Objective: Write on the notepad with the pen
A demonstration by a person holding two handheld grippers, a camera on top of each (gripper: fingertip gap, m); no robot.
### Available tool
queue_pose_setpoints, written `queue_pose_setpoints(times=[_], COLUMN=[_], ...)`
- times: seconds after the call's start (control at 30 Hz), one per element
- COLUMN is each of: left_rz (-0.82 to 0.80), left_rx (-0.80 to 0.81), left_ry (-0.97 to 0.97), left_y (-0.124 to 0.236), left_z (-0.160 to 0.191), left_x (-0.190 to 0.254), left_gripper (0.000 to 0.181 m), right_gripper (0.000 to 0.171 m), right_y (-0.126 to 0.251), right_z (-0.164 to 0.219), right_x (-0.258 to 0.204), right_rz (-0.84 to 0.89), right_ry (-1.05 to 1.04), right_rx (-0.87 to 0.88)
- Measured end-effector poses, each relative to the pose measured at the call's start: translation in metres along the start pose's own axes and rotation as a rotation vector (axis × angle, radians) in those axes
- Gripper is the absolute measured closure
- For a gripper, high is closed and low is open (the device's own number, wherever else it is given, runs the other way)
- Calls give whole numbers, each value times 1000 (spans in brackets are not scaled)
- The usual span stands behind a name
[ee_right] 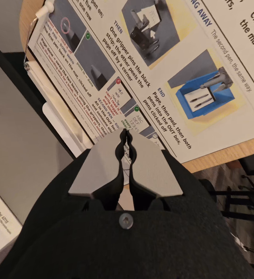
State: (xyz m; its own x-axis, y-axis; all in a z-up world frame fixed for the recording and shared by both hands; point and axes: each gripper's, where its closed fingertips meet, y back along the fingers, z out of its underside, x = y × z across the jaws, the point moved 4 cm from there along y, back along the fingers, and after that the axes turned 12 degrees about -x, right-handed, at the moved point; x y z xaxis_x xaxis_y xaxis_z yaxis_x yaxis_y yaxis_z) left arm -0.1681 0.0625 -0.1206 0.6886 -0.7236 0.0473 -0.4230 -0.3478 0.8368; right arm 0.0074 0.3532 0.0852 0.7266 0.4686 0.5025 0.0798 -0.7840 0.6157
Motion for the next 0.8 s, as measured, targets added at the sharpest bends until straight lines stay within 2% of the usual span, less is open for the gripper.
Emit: queue_pose_setpoints(times=[0.2,0.33,0.43,0.6,0.77,0.8], left_rz=[2,-29,8,49,42,33], left_rx=[-3,15,66,52,100,125], left_ry=[5,27,52,78,70,61], left_y=[1,6,13,15,31,36], left_z=[0,-2,-7,-11,-20,-23], left_x=[-1,-8,-10,-13,-12,-12], left_gripper=[181,166,165,165,163,162], right_gripper=[171,171,171,166,152,140], right_y=[21,64,105,156,200,206], right_z=[4,17,41,87,121,127], right_x=[-3,-21,-46,-91,-130,-140], right_rz=[6,12,17,-10,-29,-52], right_ry=[13,22,43,21,-30,-45], right_rx=[27,140,218,237,281,310])
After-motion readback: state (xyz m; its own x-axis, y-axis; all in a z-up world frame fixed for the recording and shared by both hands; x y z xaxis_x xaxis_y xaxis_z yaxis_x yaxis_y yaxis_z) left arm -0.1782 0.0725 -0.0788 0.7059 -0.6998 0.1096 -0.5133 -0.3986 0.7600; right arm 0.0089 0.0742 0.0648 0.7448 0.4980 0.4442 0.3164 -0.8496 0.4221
